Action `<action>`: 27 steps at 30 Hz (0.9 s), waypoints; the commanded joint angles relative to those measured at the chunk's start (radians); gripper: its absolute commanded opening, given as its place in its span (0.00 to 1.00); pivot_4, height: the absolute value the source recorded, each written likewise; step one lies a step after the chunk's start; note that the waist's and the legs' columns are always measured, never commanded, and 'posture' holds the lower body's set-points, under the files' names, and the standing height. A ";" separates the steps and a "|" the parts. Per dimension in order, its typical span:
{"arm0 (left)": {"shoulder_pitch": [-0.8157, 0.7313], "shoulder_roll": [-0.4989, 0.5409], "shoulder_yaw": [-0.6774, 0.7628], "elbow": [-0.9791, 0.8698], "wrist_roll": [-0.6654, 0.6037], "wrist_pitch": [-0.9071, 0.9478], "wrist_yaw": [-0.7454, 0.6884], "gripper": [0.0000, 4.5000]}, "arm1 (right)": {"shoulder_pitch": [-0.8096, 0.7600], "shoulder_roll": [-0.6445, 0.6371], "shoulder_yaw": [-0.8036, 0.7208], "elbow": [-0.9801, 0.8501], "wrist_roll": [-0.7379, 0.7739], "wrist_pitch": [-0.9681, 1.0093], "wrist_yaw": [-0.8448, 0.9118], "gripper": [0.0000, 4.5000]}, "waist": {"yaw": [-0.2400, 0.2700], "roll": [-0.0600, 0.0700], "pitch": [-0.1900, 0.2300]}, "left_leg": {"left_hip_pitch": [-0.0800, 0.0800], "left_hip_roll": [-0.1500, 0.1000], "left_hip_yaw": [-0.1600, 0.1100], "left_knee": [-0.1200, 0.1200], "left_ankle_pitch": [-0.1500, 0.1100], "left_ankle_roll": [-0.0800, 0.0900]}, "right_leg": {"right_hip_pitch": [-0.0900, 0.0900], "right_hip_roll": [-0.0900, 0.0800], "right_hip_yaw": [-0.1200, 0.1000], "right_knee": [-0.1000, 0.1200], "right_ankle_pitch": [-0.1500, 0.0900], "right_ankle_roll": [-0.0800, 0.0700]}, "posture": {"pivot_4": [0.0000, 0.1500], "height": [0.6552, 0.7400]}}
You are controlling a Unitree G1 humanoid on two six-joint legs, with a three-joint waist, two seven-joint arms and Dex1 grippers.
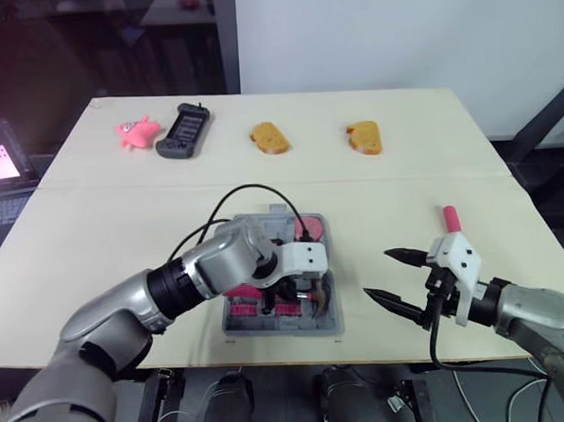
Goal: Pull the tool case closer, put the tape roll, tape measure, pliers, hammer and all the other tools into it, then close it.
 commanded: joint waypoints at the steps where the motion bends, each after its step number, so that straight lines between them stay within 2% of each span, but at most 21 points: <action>1: -0.001 -0.012 0.000 0.024 0.029 -0.035 0.001 0.01 | 0.011 0.007 -0.018 -0.027 0.005 -0.020 0.004 1.00 | -0.001 0.000 0.000 | 0.000 0.000 0.000 0.000 0.000 0.000 | 0.000 0.000 0.000 0.000 0.000 0.000 | 1.00 1.00; 17: 0.029 -0.035 -0.027 0.120 0.121 -0.140 -0.027 0.01 | 0.049 0.016 -0.018 -0.035 -0.001 -0.038 -0.007 1.00 | 0.003 0.001 -0.001 | 0.001 0.000 0.000 0.003 0.000 0.001 | 0.003 0.000 0.000 0.000 0.000 0.000 | 1.00 1.00; 19: 0.032 -0.034 -0.026 0.122 0.132 -0.157 -0.029 0.22 | 0.052 0.018 -0.017 -0.034 -0.001 -0.040 -0.010 1.00 | 0.003 0.001 -0.001 | 0.001 0.000 0.000 0.004 -0.001 0.001 | 0.004 0.000 0.000 0.000 0.000 0.000 | 1.00 1.00; 23: 0.028 -0.033 -0.005 0.115 0.144 -0.172 -0.038 0.57 | 0.061 0.021 -0.018 -0.015 -0.009 -0.060 -0.001 1.00 | 0.005 0.003 -0.002 | 0.001 0.000 -0.001 0.007 -0.001 0.002 | 0.006 0.000 -0.001 0.000 0.000 0.000 | 1.00 1.00; 27: 0.011 -0.015 0.054 0.085 0.142 -0.180 -0.047 0.99 | 0.059 0.023 -0.018 -0.012 -0.011 -0.066 -0.001 1.00 | 0.001 0.004 -0.002 | 0.000 0.000 -0.001 0.008 -0.001 0.002 | 0.005 0.000 0.000 0.000 0.000 0.000 | 1.00 1.00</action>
